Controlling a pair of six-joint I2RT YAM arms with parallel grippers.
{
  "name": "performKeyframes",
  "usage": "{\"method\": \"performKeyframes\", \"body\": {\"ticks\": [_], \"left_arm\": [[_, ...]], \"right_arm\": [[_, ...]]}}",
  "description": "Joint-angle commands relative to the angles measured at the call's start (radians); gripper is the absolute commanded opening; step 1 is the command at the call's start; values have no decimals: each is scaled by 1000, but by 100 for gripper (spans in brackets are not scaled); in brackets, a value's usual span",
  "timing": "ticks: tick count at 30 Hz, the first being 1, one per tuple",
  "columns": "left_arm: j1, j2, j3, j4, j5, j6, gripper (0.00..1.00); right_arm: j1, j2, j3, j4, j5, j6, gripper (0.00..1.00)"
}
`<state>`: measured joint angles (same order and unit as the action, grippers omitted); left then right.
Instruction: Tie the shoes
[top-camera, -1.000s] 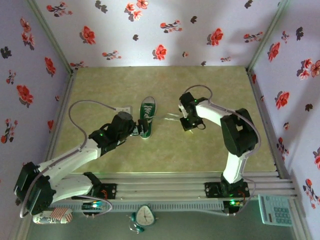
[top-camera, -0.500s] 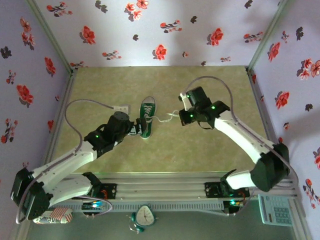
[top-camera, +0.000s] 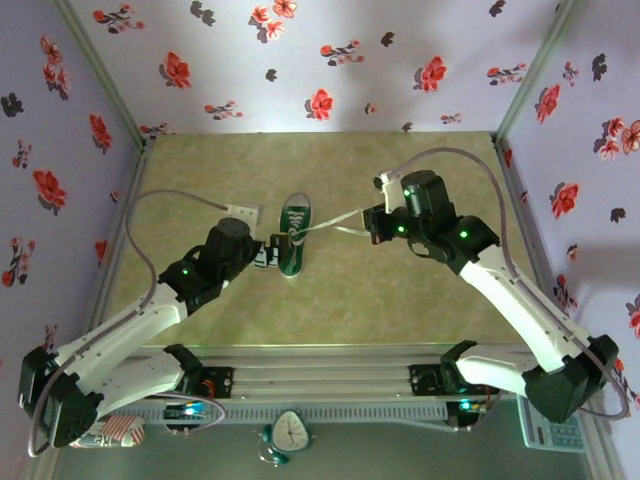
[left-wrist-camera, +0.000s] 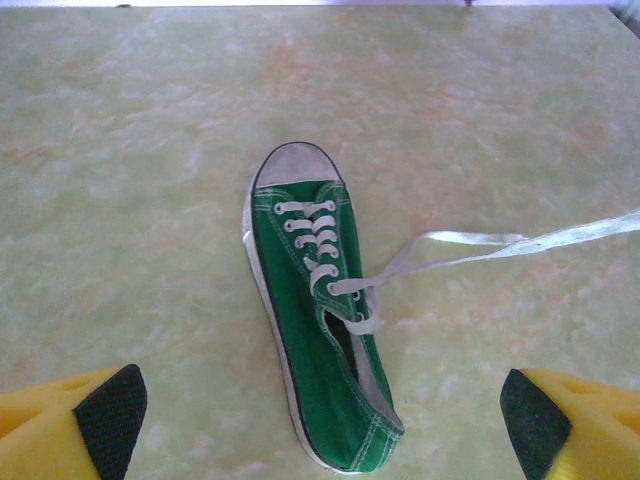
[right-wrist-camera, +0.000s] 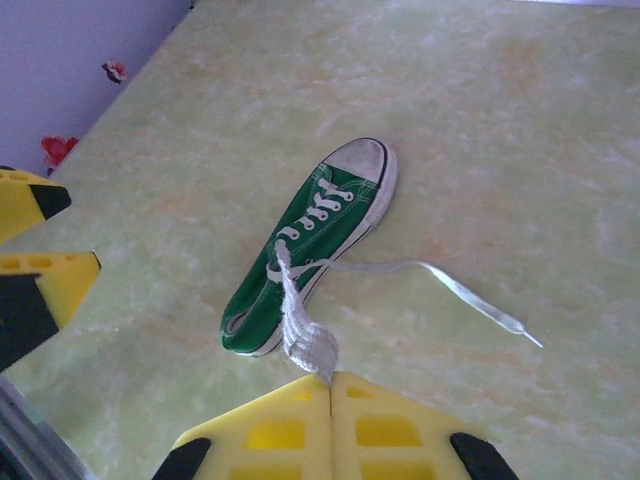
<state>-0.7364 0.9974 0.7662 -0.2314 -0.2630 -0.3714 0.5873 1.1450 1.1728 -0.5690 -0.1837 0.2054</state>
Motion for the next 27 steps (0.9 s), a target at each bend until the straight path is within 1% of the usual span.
{"method": "performKeyframes", "body": {"ticks": [1,4,9,14,16,22,24,27], "left_arm": [[6,13,14,69,62,118,95],[6,45,31,78,85,149,95],[6,119,84,119,177,212,95],[6,200,145,194,223,283,95],[6,233,191,195,276,307,97],[3,310,307,186,467,333,97],[-1,323,332,183,495,354,96],[0,341,364,182,501,372,89]], "right_arm": [[6,18,33,50,-22,54,0],[5,55,66,74,-84,79,0],[6,74,84,164,-173,118,0],[6,83,116,138,-267,87,0],[6,88,127,109,-275,76,0],[6,93,136,70,-270,60,0],[5,94,137,60,-269,58,0],[6,92,136,52,-279,58,0]]}}
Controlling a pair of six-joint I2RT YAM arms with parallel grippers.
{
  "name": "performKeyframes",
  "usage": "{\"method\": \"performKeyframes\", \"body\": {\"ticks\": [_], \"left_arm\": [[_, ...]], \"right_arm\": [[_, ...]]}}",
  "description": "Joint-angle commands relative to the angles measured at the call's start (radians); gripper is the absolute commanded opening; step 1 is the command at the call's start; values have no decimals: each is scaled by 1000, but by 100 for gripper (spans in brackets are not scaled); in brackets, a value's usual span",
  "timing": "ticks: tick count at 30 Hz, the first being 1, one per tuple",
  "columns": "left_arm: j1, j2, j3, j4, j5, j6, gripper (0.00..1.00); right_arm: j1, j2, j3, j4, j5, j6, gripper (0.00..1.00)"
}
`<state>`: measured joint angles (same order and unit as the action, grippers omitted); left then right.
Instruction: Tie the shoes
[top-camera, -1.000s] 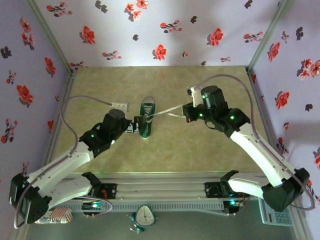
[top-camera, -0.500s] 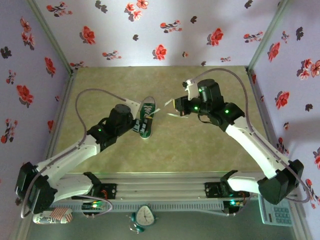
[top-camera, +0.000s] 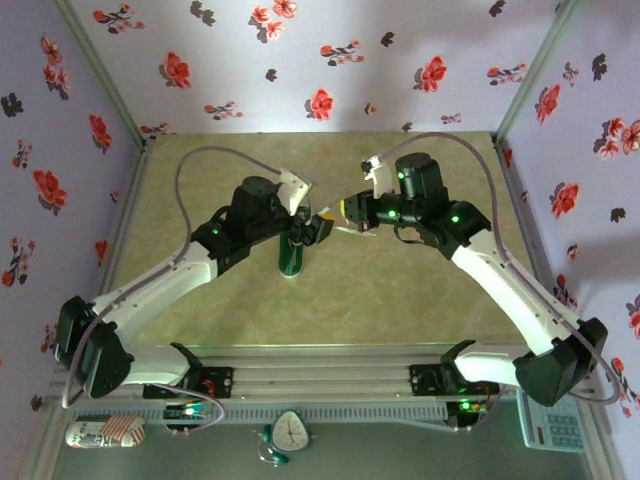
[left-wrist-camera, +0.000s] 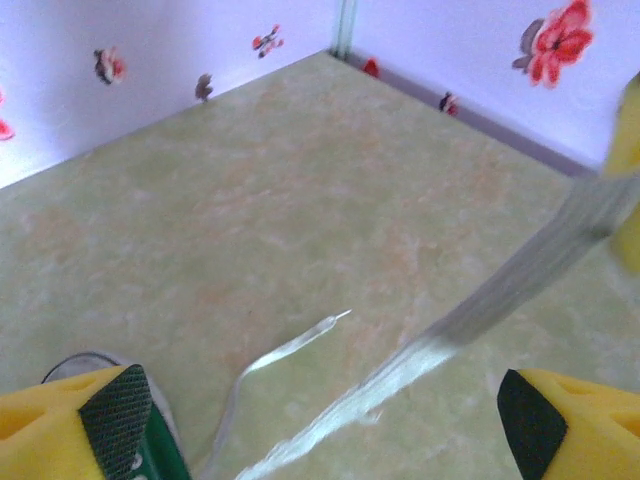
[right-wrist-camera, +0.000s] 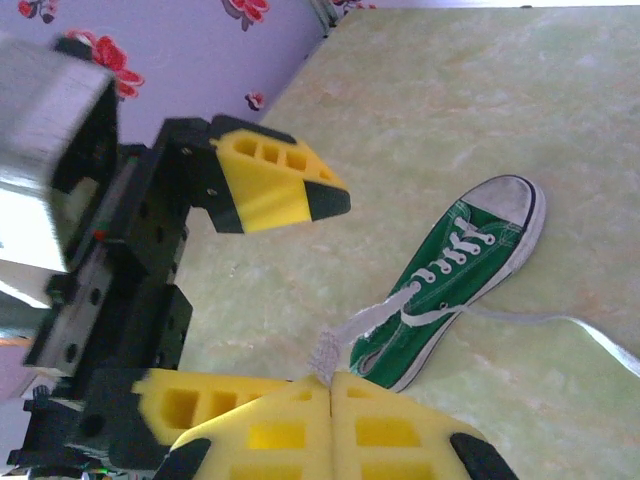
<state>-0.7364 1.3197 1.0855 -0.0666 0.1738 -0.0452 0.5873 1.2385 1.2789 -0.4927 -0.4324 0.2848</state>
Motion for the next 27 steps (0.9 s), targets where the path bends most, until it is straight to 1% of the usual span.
{"method": "performKeyframes", "body": {"ticks": [1,3,8,10,11,14,17,19,20,21,22,23,24,25,27], "left_arm": [[0,26,57,15,64,50,87],[-1,45,82,10,73,56,82],[-5,94,136,-17,141,64,79],[-7,108,149,-24,156,67,74],[-8,112,152,-25,156,66,70],[-8,115,155,-25,151,61,51],[-8,108,155,-24,121,56,29],[-8,99,153,-25,73,48,14],[-8,95,151,-28,43,44,8],[-6,92,152,-35,-9,36,0],[-6,91,157,-52,-80,20,0],[0,94,164,-72,-155,-6,0],[11,96,171,-96,-220,-36,0],[27,98,173,-118,-276,-68,0],[63,91,160,-138,-354,-128,0]], "right_arm": [[6,-2,28,-27,-35,-22,0],[6,-6,27,-32,-35,-24,0],[6,-22,21,-39,-26,-30,0],[5,-26,18,-39,-24,-30,0],[5,-27,17,-41,-23,-31,0],[6,-26,16,-51,-9,-35,0],[6,-27,12,-63,12,-44,0],[7,-29,7,-74,40,-51,0],[6,-32,4,-76,59,-52,0],[5,-36,-2,-76,93,-53,0],[6,-40,-8,-75,139,-50,6],[6,-42,-16,-75,195,-48,19],[7,-41,-31,-72,289,-40,36],[6,-34,-55,-61,395,-33,45],[5,7,-103,-47,542,-41,51]]}}
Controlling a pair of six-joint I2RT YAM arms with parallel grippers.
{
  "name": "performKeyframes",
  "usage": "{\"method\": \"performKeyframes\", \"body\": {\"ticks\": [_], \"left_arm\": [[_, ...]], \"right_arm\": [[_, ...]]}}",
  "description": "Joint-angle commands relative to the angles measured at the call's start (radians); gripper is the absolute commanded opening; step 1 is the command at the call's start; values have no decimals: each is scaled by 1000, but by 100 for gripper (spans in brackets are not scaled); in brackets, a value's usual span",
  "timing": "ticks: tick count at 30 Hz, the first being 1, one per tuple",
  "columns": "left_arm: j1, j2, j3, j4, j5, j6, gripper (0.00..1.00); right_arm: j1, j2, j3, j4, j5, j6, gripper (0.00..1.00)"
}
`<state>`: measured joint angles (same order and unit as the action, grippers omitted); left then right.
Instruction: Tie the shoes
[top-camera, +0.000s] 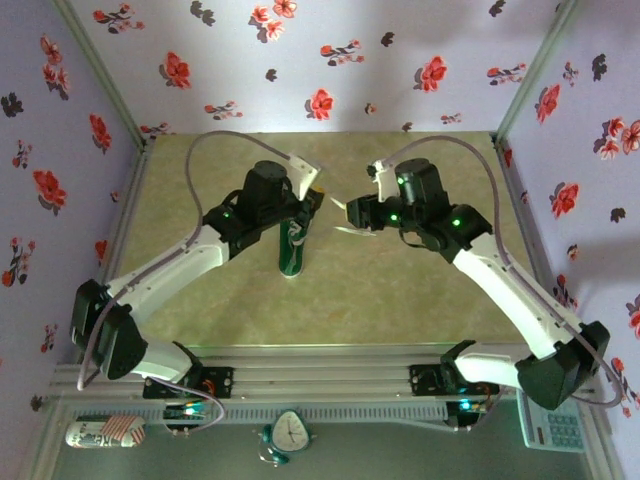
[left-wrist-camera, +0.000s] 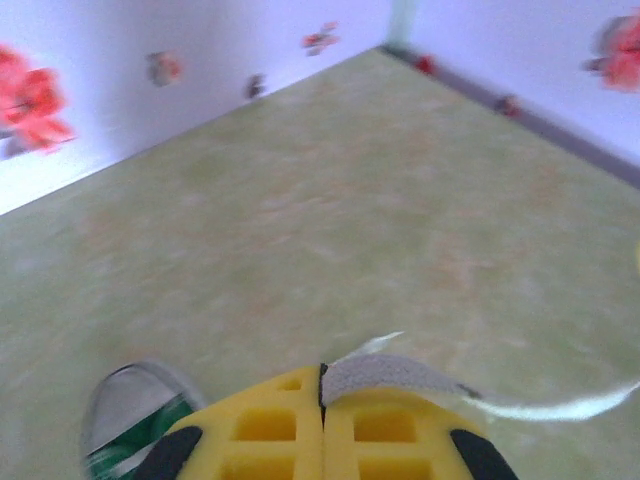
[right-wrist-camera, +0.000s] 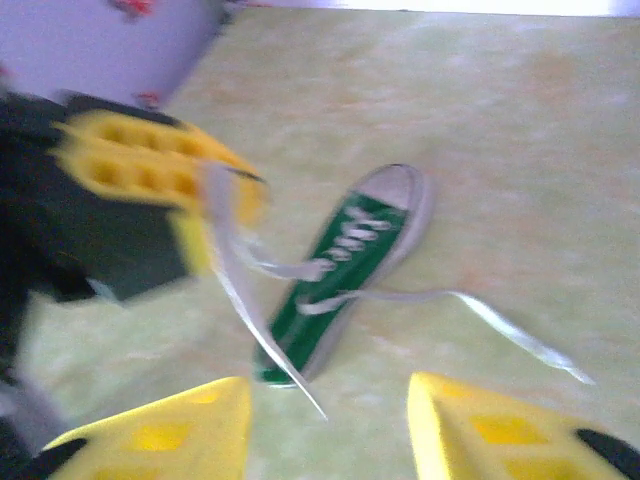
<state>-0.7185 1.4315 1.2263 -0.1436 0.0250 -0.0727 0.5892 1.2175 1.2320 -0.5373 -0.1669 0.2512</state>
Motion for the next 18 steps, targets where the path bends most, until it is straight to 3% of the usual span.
{"method": "performKeyframes", "body": {"ticks": [1,10,18], "left_arm": [[67,-27,8,-66,-225,-131,0],[251,-66,-20,-134,-264,-293,0],[333,-104,-36,-183,-289,-335,0]], "right_arm": [[3,69,-64,-17,326,-15,51],[4,409,3,-26,291,-175,53],[-9,670,173,-115,282,-306,65]]}}
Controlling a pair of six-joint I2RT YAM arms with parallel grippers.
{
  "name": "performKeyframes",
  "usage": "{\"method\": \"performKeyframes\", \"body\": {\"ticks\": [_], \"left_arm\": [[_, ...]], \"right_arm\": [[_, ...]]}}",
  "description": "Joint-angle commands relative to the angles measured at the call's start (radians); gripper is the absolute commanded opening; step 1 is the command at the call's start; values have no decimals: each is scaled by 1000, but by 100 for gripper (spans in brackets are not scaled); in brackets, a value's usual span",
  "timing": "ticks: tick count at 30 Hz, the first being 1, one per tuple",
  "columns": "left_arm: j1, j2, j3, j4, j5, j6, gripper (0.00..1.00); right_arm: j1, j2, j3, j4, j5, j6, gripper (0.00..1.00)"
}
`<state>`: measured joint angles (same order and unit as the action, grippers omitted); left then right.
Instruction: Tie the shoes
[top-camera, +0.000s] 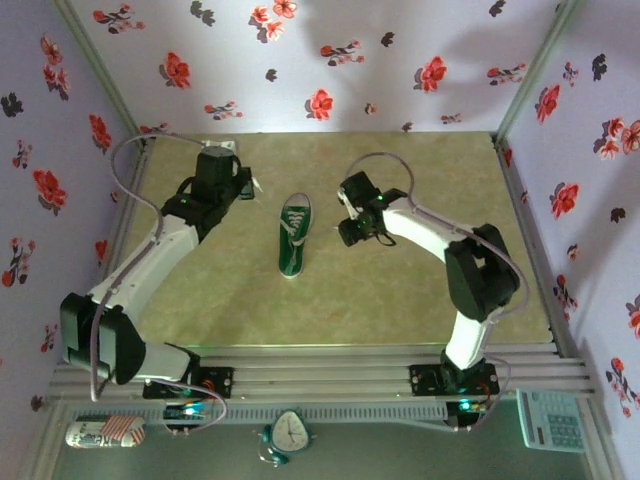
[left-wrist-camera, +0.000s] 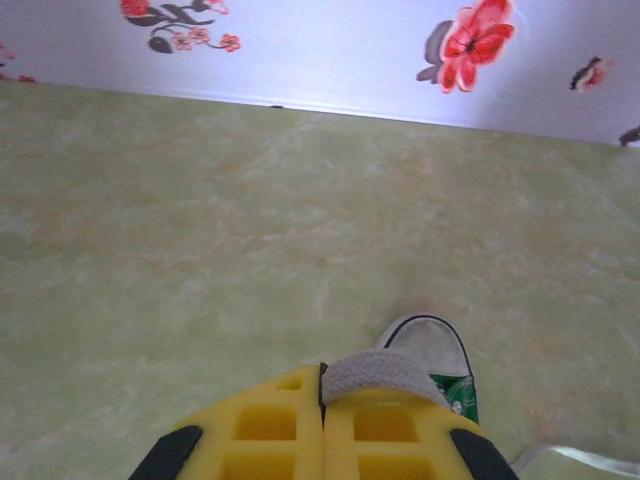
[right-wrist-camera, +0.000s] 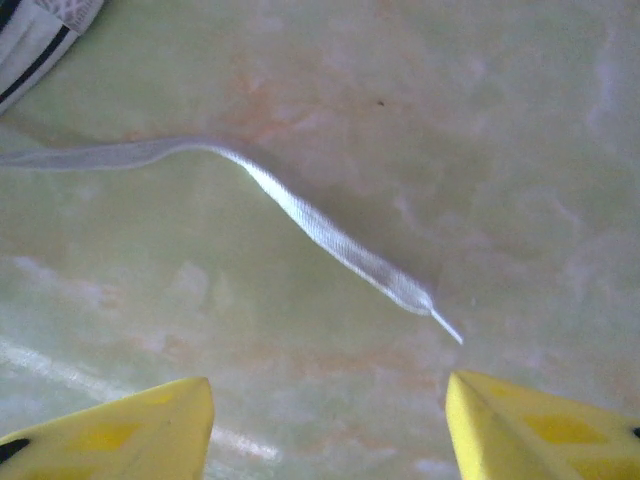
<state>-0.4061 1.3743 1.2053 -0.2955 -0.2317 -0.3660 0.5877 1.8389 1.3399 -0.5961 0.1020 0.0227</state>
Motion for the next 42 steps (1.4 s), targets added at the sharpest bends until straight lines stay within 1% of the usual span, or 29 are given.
{"method": "performKeyframes", "body": {"ticks": [1,6,9,12,17,20,23,24,26,29,30,31,32,35,37,40,42], "left_arm": [[24,-57,-24,-34,-31,-42,0],[31,-94,-59,-39,-20,-31,0],[30,-107,-80,-26,9,-25,0],[31,-113,-88,-29,20,-25,0],[32,-123,-107,-27,29,-30,0],[31,-127,-119,-24,34,-37,0],[31,-131,-128,-20,38,-43,0],[31,-133,-131,-20,38,-45,0],[31,-136,-133,-19,39,-48,0],[31,-148,-146,-8,65,-47,0],[30,-160,-161,8,86,-45,0],[30,-176,-179,27,106,-45,0],[29,-190,-198,46,125,-44,0],[30,-234,-242,84,184,-38,0],[30,-262,-261,97,214,-31,0],[28,-299,-276,105,228,-27,0],[28,-315,-273,102,229,-24,0]], "right_arm": [[-13,75,85,-68,13,-90,65],[-43,178,179,-115,-20,-132,61],[-66,229,221,-132,-68,-149,58],[-83,274,260,-165,-110,-163,58],[-85,301,263,-187,-162,-179,57],[-85,307,249,-180,-157,-176,55],[-84,316,242,-170,-117,-169,51],[-82,319,241,-168,-105,-168,46],[-81,321,233,-160,-102,-166,34],[-81,308,214,-147,-107,-159,12],[-81,294,203,-145,-115,-153,5],[-81,270,182,-128,-124,-145,1],[-80,240,157,-110,-131,-137,0],[-78,97,59,-45,-145,-99,0],[-77,-24,-20,2,-138,-75,0],[-78,-183,-98,37,-113,-43,0],[-77,-261,-118,44,-114,-22,0]]}}
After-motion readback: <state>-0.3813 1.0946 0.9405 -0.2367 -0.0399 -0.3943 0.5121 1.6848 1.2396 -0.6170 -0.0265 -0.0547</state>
